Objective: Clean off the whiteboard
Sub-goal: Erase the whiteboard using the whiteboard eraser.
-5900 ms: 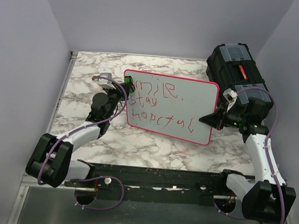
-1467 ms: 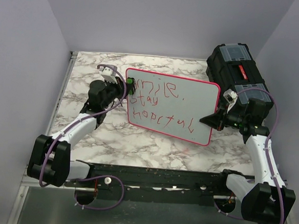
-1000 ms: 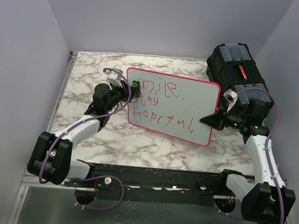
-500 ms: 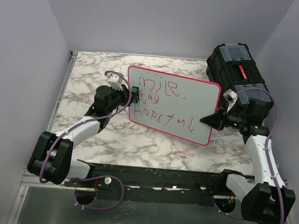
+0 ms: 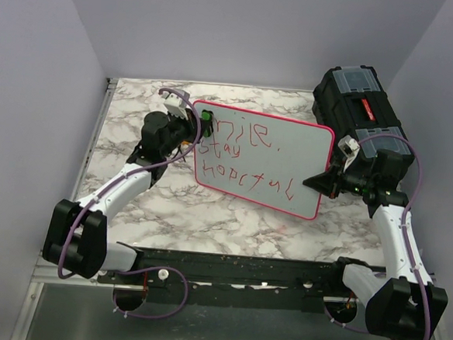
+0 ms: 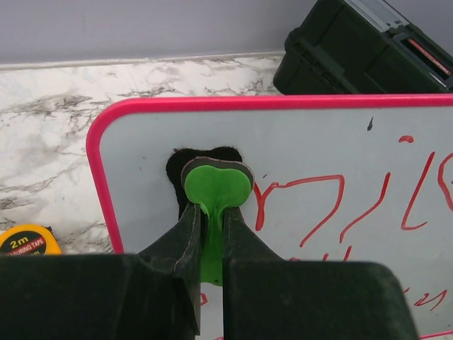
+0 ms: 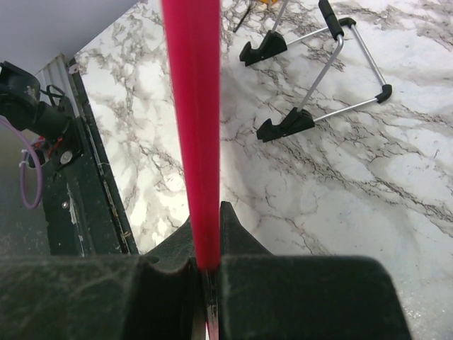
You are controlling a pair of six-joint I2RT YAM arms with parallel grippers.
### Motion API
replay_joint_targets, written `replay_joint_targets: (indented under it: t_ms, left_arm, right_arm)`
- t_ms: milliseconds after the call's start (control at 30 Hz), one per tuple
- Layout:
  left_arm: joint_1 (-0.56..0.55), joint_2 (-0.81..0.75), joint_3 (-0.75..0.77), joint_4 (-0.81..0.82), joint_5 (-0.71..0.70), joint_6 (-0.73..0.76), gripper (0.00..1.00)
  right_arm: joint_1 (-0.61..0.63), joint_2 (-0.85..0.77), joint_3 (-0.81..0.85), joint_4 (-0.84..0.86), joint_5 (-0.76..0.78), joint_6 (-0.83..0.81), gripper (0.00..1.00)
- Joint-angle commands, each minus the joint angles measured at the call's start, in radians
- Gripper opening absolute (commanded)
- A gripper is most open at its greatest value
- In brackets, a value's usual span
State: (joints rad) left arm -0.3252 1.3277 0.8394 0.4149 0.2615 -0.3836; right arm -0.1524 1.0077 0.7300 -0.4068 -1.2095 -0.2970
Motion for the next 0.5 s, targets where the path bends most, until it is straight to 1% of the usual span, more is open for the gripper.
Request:
replay_joint_targets:
  t_ms: [0, 200, 300, 467]
  left_arm:
    - [-0.005, 0.007, -0.071, -0.005, -0.013, 0.017, 0.0]
    - [-0.005, -0.001, -0.163, 0.024, 0.016, 0.001, 0.0]
    - [-0.005, -0.01, -0.191, 0.024, -0.007, -0.009, 0.0]
    - [-0.005, -0.024, -0.155, -0.022, -0.075, -0.005, 0.0]
  right_arm:
    - [0.005, -0.012, 0.007, 0.036, 0.018, -0.064, 0.01]
    - [0.005, -0.011, 0.008, 0.034, 0.014, -0.065, 0.01]
    - [0.005, -0.012, 0.006, 0.034, 0.014, -0.066, 0.01]
    - [0.004, -0.009, 0.006, 0.034, 0.013, -0.066, 0.01]
